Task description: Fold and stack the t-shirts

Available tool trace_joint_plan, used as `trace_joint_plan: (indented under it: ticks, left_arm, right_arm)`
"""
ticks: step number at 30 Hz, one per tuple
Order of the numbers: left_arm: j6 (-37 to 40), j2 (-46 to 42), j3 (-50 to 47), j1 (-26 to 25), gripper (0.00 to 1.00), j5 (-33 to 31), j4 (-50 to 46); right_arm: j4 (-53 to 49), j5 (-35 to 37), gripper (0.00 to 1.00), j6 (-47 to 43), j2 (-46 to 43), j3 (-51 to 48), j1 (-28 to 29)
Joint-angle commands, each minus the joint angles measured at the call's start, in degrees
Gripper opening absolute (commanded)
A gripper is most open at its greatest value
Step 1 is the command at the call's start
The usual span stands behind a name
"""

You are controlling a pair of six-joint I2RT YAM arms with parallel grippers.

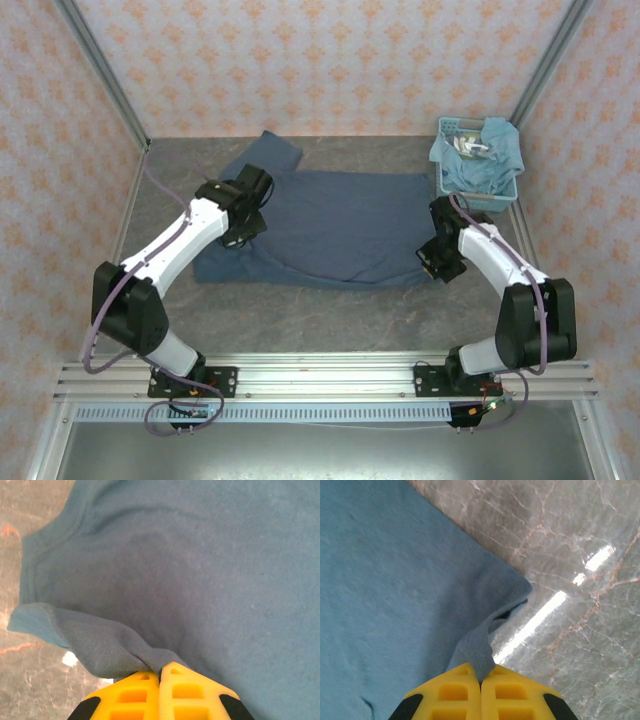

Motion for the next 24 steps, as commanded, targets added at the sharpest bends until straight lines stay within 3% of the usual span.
trace_joint_plan:
  ticks: [1,24]
  left_arm:
    - [4.2,2.4,3.7,0.9,0.0,-4.6,0.2]
    - [9.6,12.8,12.8,5.6,0.0,-8.4,2.4]
  right_arm:
    - [0.3,2.4,0.0,1.1,2.7,2.6,-1.0]
    - [2.5,3.4,0.0,3.4,14.9,11.4,-2.5]
